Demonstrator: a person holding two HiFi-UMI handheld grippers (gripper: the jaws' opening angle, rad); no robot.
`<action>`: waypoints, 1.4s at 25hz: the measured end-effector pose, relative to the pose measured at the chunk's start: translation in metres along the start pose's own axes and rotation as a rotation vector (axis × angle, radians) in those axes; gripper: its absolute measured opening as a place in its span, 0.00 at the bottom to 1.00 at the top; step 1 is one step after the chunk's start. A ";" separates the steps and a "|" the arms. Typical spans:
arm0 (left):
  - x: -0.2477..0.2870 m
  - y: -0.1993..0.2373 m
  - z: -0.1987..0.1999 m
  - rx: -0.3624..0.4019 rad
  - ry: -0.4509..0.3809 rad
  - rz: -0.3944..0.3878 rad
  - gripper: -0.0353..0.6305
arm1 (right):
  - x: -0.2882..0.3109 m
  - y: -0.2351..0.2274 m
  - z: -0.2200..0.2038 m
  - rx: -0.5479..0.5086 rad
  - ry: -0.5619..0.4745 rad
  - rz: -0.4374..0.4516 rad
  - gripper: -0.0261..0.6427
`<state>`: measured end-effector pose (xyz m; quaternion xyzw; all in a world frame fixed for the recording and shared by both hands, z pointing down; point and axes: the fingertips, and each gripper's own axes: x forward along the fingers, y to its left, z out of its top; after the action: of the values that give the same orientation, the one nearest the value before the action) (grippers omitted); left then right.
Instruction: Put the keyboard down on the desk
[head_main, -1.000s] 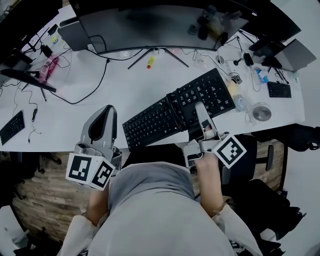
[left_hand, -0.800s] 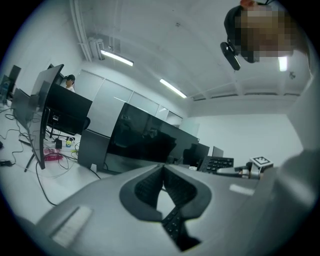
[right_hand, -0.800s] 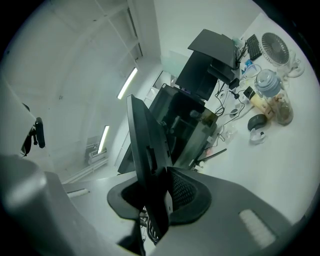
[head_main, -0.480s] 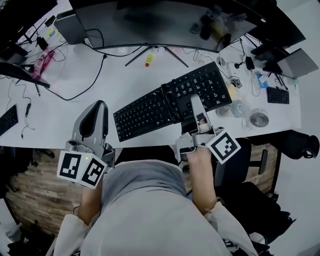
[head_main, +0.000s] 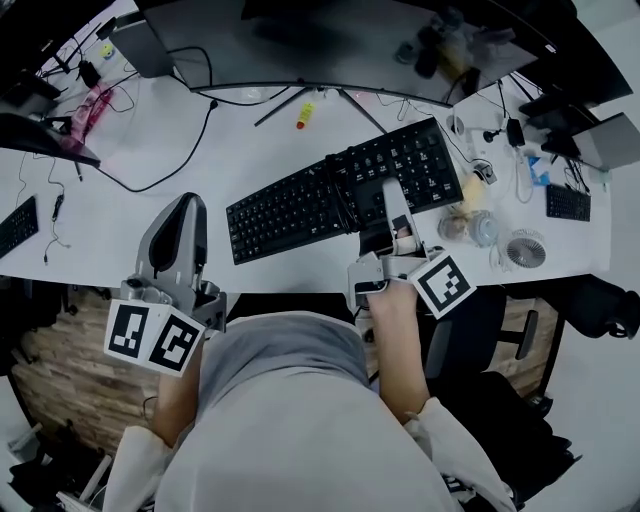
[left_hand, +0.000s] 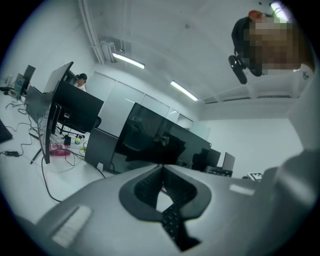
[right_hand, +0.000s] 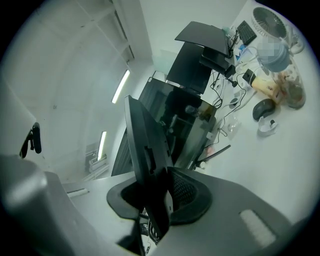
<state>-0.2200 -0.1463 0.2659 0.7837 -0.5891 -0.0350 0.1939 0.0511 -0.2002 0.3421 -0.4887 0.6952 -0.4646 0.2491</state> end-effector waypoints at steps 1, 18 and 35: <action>0.002 0.000 0.000 0.001 0.003 0.005 0.05 | 0.002 -0.003 0.001 0.015 -0.004 0.007 0.17; 0.019 -0.011 -0.011 0.020 0.064 0.016 0.05 | 0.017 -0.072 -0.006 0.200 -0.079 -0.059 0.17; 0.019 -0.009 -0.013 0.042 0.091 0.018 0.05 | 0.019 -0.130 -0.040 0.500 -0.139 -0.129 0.17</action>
<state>-0.2018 -0.1586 0.2781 0.7831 -0.5873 0.0149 0.2041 0.0697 -0.2134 0.4779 -0.4858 0.5075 -0.6023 0.3792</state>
